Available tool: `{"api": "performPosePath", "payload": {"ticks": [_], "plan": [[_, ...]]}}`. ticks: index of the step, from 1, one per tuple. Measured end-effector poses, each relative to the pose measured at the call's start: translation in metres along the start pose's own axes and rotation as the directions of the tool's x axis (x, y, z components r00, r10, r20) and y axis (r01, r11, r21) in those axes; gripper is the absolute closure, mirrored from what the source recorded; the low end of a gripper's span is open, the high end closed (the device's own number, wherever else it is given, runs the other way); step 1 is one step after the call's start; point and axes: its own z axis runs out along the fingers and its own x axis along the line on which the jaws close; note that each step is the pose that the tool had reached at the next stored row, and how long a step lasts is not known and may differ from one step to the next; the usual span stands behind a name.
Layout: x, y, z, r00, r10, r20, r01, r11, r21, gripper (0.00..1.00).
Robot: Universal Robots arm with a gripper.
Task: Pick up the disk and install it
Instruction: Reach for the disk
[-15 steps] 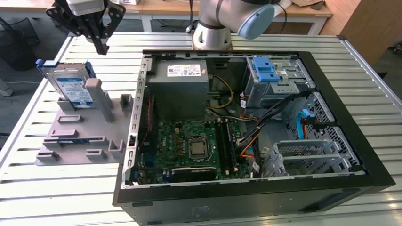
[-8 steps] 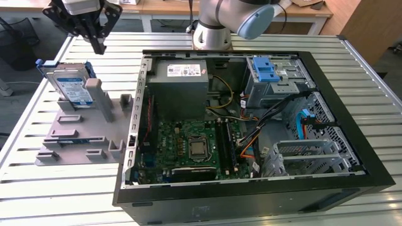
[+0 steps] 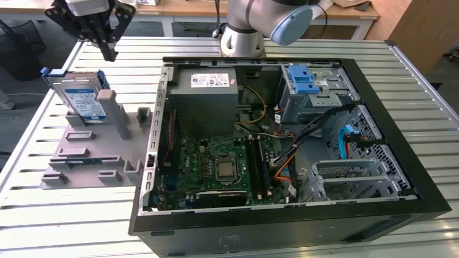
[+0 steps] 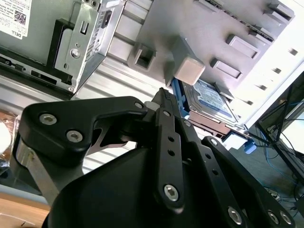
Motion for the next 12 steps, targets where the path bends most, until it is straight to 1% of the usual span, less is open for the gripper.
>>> {"api": "performPosePath", "payload": {"ticks": [12], "plan": [[0.0119, 0.0035, 0.0005, 1.0000, 0.000, 0.0000, 0.000, 1.0000, 0.0000, 0.89]]}}
